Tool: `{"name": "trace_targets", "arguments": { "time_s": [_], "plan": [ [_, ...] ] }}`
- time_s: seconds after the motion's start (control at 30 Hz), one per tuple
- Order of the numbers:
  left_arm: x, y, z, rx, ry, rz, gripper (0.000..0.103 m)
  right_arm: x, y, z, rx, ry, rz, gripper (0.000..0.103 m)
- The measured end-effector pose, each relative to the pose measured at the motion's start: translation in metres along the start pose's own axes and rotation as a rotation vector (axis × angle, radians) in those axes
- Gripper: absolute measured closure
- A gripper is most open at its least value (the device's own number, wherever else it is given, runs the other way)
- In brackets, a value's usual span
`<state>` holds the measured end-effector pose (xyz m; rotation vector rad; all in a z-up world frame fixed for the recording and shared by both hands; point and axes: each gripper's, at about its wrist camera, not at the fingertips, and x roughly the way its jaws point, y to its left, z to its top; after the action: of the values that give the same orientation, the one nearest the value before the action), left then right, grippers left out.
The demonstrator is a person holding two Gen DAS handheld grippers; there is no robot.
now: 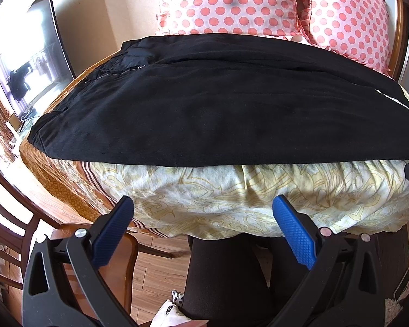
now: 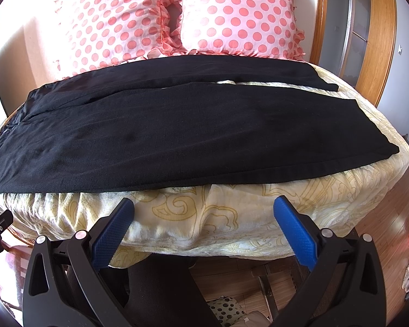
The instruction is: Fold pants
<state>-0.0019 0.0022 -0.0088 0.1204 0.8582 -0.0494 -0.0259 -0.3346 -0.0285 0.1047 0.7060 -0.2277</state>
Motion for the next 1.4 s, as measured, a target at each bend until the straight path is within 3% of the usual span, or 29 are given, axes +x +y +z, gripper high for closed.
{"name": "trace_targets", "arguments": {
  "time_s": [0.17,0.3,0.4,0.57,0.63,0.73,0.83,0.93,1.07,1.33,1.4],
  "plan": [
    [-0.006,0.002,0.005,0.003,-0.026,0.006,0.002,-0.004,-0.012,0.009,0.003,-0.074,-0.008,0.001],
    [-0.019,0.012,0.025,-0.004,-0.111,0.015,0.002,-0.013,-0.033,0.040,0.020,-0.195,-0.010,0.001],
    [-0.021,0.021,0.048,-0.029,-0.159,0.002,0.002,-0.007,-0.055,0.080,0.042,-0.243,-0.029,0.001],
    [-0.010,0.037,0.088,-0.128,-0.197,-0.094,0.002,0.029,-0.096,0.165,0.108,-0.218,-0.107,0.001],
    [-0.005,0.042,0.101,-0.164,-0.219,-0.127,0.002,0.060,-0.118,0.205,0.189,-0.161,-0.163,0.001],
    [0.003,0.043,0.121,-0.185,-0.237,-0.144,0.002,0.119,-0.154,0.256,0.357,-0.006,-0.174,0.001],
    [0.014,0.040,0.137,-0.166,-0.237,-0.146,0.002,0.176,-0.185,0.287,0.502,0.111,-0.195,0.002],
    [0.027,0.035,0.146,-0.133,-0.225,-0.137,0.002,0.227,-0.207,0.308,0.596,0.197,-0.282,0.028],
    [0.041,0.034,0.149,-0.109,-0.211,-0.113,0.002,0.271,-0.220,0.324,0.620,0.239,-0.428,0.031],
    [0.063,0.052,0.152,-0.209,-0.201,-0.112,0.002,0.313,-0.214,0.327,0.561,0.318,-0.592,0.031],
    [0.065,0.055,0.152,-0.227,-0.194,-0.128,0.002,0.313,-0.216,0.320,0.568,0.324,-0.591,0.040]
  ]
}}
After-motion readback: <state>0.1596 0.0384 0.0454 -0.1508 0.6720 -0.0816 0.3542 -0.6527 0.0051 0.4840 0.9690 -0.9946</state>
